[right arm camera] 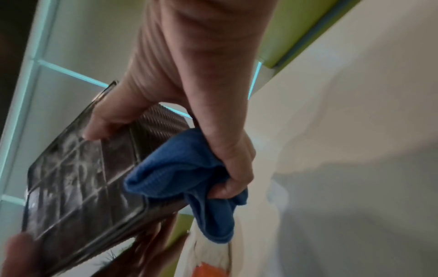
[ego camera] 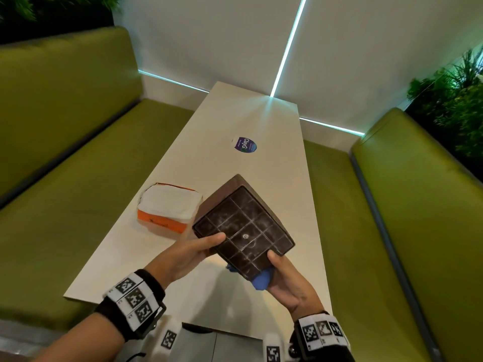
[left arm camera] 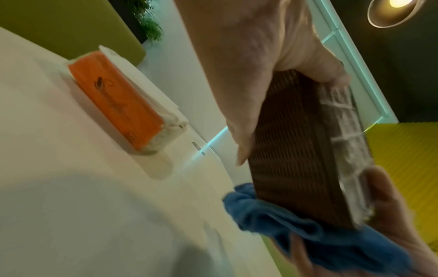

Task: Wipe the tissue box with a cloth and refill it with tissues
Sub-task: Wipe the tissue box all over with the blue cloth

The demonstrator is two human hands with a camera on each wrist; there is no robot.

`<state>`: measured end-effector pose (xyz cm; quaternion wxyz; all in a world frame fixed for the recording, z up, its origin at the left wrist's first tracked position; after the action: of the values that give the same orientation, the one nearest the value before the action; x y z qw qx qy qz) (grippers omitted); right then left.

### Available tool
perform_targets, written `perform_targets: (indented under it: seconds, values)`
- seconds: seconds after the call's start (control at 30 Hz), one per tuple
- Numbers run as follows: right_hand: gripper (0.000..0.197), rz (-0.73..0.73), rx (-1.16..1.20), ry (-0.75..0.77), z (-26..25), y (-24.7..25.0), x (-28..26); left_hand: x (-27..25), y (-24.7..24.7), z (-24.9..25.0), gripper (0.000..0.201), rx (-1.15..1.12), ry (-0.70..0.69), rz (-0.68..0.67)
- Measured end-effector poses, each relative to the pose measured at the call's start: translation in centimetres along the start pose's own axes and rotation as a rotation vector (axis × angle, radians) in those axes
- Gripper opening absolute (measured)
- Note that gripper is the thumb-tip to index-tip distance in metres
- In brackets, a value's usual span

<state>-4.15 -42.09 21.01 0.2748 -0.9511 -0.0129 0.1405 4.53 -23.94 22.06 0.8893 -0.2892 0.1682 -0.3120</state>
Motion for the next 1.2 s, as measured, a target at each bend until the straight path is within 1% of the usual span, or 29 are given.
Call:
perform_targets:
  seconds: [0.07, 0.13, 0.17, 0.23, 0.27, 0.3, 0.33, 0.37, 0.43, 0.47, 0.5, 0.53, 0.57, 0.6, 0.67, 0.7, 0.73, 0.77, 0.83, 0.87, 0.9, 0.97, 1.0, 1.07, 1.1, 1.13, 1.17, 1.2]
  values:
    - [0.086, 0.022, -0.142, 0.025, -0.7, 1.0, 0.1, -0.1, 1.1, 1.0, 0.115, 0.005, 0.049, -0.025]
    - [0.089, 0.036, -0.226, 0.027, -1.7, 1.8, -0.1, 0.0, 2.0, 2.4, 0.128, 0.026, 0.098, -0.037]
    - [0.092, 0.028, -0.267, 0.028, -2.2, 1.8, -0.3, 0.1, 1.9, 3.1, 0.127, 0.080, 0.116, -0.058]
    - [0.097, 0.024, -0.344, 0.017, -2.7, 2.1, -0.1, 0.5, 1.2, 3.9, 0.107, 0.261, 0.137, -0.113]
    - [0.098, 0.042, -0.376, 0.011, -3.0, 2.1, 0.0, 0.7, 0.9, 4.0, 0.097, 0.342, 0.144, -0.108]
    - [0.099, 0.082, -0.388, 0.010, -3.4, 2.2, 0.1, 0.9, 0.7, 4.1, 0.092, 0.396, 0.136, -0.078]
    - [0.101, 0.138, -0.383, 0.027, -3.8, 2.4, 0.1, 1.1, 0.9, 4.2, 0.091, 0.424, 0.116, -0.033]
    - [0.103, 0.201, -0.364, 0.069, -4.4, 2.4, 0.0, 1.3, 1.1, 4.1, 0.094, 0.440, 0.086, 0.014]
    - [0.106, 0.377, -0.403, 0.236, -6.2, 2.4, -0.2, 1.4, 1.3, 3.8, 0.101, 0.482, 0.027, 0.104]
    - [0.098, 0.474, -0.477, 0.337, -7.1, 2.3, 0.0, 1.5, 1.3, 3.5, 0.100, 0.508, -0.002, 0.145]
    - [0.085, 0.568, -0.571, 0.435, -7.9, 1.6, 0.1, 1.5, 1.1, 3.0, 0.097, 0.539, -0.031, 0.177]
    - [0.073, 0.618, -0.672, 0.528, -8.6, 0.2, 0.3, 1.6, 0.8, 2.4, 0.093, 0.587, -0.055, 0.196]
    - [0.065, 0.607, -0.780, 0.606, -8.8, -1.6, 0.8, 1.6, 0.5, 1.9, 0.091, 0.647, -0.088, 0.203]
    - [0.059, 0.550, -0.911, 0.656, -8.6, -3.6, 1.3, 1.7, 0.1, 1.4, 0.092, 0.697, -0.125, 0.204]
    - [0.045, 0.448, -1.293, 0.669, -6.7, -7.1, 2.0, 1.9, -0.4, 0.6, 0.096, 0.713, -0.212, 0.197]
    - [0.042, 0.419, -1.471, 0.672, -5.6, -8.3, 2.2, 2.0, -0.5, 0.5, 0.094, 0.697, -0.257, 0.197]
    - [0.040, 0.402, -1.563, 0.660, -5.0, -8.8, 2.5, 2.0, -0.7, 0.6, 0.091, 0.697, -0.290, 0.203]
    - [0.038, 0.392, -1.556, 0.646, -5.2, -9.2, 2.4, 1.9, -0.9, 0.8, 0.089, 0.710, -0.315, 0.216]
    - [0.033, 0.360, -1.451, 0.637, -6.2, -7.9, 2.9, 1.4, -0.8, 1.4, 0.087, 0.736, -0.342, 0.246]
    - [0.032, 0.392, -1.443, 0.631, -6.9, -6.5, 3.3, 0.9, -0.7, 1.7, 0.088, 0.742, -0.341, 0.253]
    - [0.033, 0.441, -1.450, 0.590, -7.8, -4.8, 3.7, 0.6, -0.5, 1.9, 0.091, 0.746, -0.340, 0.255]
    - [0.036, 0.513, -1.424, 0.454, -8.6, -2.0, 4.3, 0.2, -0.1, 2.1, 0.102, 0.759, -0.325, 0.266]
    - [0.037, 0.532, -1.436, 0.415, -8.6, -1.8, 4.3, 0.2, 0.0, 2.2, 0.104, 0.755, -0.323, 0.270]
    - [0.038, 0.520, -1.551, 0.447, -7.5, -4.2, 4.2, 0.4, -0.3, 2.2, 0.103, 0.760, -0.336, 0.269]
    - [0.043, 0.497, -1.613, 0.484, -6.6, -6.1, 4.1, 0.6, -0.6, 2.2, 0.101, 0.766, -0.346, 0.269]
    - [0.050, 0.464, -1.640, 0.517, -5.6, -8.1, 3.9, 0.8, -0.8, 2.0, 0.098, 0.758, -0.352, 0.264]
    - [0.056, 0.430, -1.640, 0.519, -4.7, -9.6, 3.7, 0.9, -0.9, 1.8, 0.096, 0.733, -0.358, 0.256]
    - [0.057, 0.407, -1.626, 0.519, -4.3, -10.2, 3.7, 0.8, -0.9, 1.7, 0.095, 0.715, -0.363, 0.253]
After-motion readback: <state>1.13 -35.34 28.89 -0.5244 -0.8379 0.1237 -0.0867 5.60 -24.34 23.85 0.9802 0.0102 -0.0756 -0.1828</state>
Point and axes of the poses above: each hand's wrist, its own x-axis towards the middle knuckle, its own y-axis out of the back of the hand, z = x × y, the point moved 4 cm from there along x, towards the middle knuckle, and after that the axes turned 10 degrees about -x, right-handed, at the moved point
